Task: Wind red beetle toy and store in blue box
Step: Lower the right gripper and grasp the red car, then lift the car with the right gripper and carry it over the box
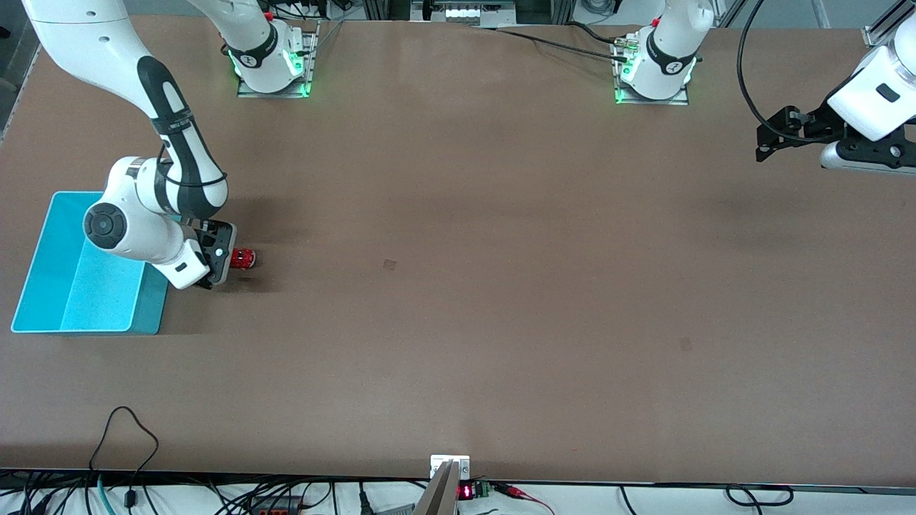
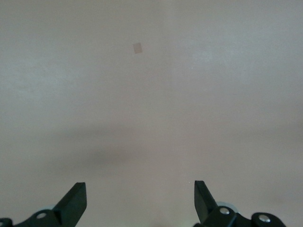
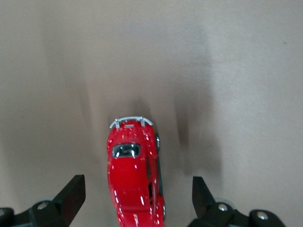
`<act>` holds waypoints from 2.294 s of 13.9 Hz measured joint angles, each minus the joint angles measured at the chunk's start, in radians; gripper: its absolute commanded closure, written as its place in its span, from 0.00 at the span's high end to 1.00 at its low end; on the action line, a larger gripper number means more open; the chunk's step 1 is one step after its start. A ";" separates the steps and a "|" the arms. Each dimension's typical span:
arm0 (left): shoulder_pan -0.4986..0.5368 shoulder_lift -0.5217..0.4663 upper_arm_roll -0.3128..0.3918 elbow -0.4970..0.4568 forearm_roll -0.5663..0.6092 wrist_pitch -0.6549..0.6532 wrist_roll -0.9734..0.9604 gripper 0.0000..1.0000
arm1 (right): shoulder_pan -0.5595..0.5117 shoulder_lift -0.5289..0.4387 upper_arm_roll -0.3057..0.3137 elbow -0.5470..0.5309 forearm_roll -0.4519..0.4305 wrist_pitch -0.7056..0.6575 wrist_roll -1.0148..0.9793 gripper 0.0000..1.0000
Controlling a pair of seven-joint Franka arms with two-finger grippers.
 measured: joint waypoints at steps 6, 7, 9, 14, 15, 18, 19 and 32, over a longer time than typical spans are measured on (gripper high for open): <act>-0.002 0.000 -0.005 0.000 0.000 0.000 0.000 1.00 | 0.000 -0.002 0.013 -0.072 0.000 0.114 -0.066 0.41; -0.002 0.000 -0.008 0.000 0.000 0.000 0.000 1.00 | 0.000 -0.002 0.016 -0.074 0.000 0.116 -0.070 0.30; -0.002 0.000 -0.012 0.000 0.000 0.000 0.000 1.00 | 0.000 -0.003 0.019 -0.074 0.000 0.121 -0.070 0.19; -0.002 0.000 -0.012 0.001 0.000 0.000 0.000 1.00 | 0.000 -0.020 0.019 -0.044 0.100 0.134 -0.036 0.18; -0.002 0.000 -0.012 0.001 0.000 0.000 0.000 1.00 | 0.000 -0.028 0.020 -0.025 0.126 0.138 -0.007 0.18; -0.002 0.000 -0.012 0.001 0.000 0.000 0.000 1.00 | 0.002 -0.059 0.020 0.053 0.198 0.139 0.126 0.18; -0.002 0.000 -0.012 0.001 0.000 0.000 0.000 1.00 | 0.001 -0.069 0.018 0.080 0.212 0.139 0.194 0.18; -0.002 0.001 -0.012 0.001 0.000 0.000 0.000 1.00 | -0.105 -0.108 -0.195 0.148 0.225 -0.050 0.837 0.11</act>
